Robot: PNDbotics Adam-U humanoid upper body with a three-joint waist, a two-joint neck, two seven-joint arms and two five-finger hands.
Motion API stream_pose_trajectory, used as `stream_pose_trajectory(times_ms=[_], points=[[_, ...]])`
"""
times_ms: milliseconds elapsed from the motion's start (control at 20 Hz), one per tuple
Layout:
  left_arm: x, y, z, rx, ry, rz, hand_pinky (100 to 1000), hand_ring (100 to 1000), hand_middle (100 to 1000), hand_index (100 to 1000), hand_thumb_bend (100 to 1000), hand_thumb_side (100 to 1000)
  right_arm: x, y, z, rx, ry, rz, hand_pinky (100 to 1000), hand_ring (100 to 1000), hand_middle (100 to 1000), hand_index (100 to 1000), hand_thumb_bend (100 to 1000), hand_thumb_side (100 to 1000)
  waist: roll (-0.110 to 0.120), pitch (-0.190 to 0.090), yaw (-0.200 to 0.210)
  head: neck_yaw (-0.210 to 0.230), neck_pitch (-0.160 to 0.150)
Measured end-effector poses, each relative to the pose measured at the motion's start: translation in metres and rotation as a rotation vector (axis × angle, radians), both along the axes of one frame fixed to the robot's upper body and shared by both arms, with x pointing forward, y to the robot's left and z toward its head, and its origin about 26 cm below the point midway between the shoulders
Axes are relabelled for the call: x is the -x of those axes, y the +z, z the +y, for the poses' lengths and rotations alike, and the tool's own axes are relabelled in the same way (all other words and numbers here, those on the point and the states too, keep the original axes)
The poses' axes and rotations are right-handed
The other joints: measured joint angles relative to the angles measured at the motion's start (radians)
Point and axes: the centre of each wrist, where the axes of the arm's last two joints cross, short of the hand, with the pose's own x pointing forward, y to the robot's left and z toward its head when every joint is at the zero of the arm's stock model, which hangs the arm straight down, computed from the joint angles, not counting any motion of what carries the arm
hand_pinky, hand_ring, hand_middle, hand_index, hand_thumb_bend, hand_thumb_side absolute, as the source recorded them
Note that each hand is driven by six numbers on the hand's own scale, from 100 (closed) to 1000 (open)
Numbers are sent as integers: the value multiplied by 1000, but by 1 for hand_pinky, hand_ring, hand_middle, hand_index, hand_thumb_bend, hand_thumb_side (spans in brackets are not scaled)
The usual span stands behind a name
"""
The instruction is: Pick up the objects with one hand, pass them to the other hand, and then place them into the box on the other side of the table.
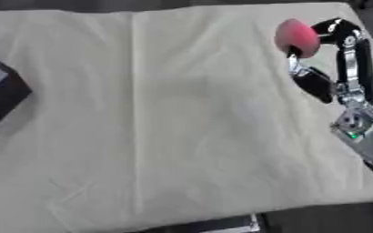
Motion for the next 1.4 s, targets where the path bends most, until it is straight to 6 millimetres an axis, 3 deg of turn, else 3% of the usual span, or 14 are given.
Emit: stream_pose_trajectory(times_ms=[350,850,1400], points=[[0,5,-15,-62,-54,29,1000,663,663,723,100,596,-11,6,12,-17,-3,-23,688,729,595,581,139,100,6,0,16,-23,0],[-1,8,-53,-193,-131,53,1000,671,676,736,100,601,-22,8,29,-59,64,-5,680,729,596,580,124,100,15,0,32,-35,4],[-14,-9,-96,-410,-190,108,1000,680,689,748,100,608,-33,11,50,-90,153,16,675,729,595,579,114,100,18,0,43,-34,7]])
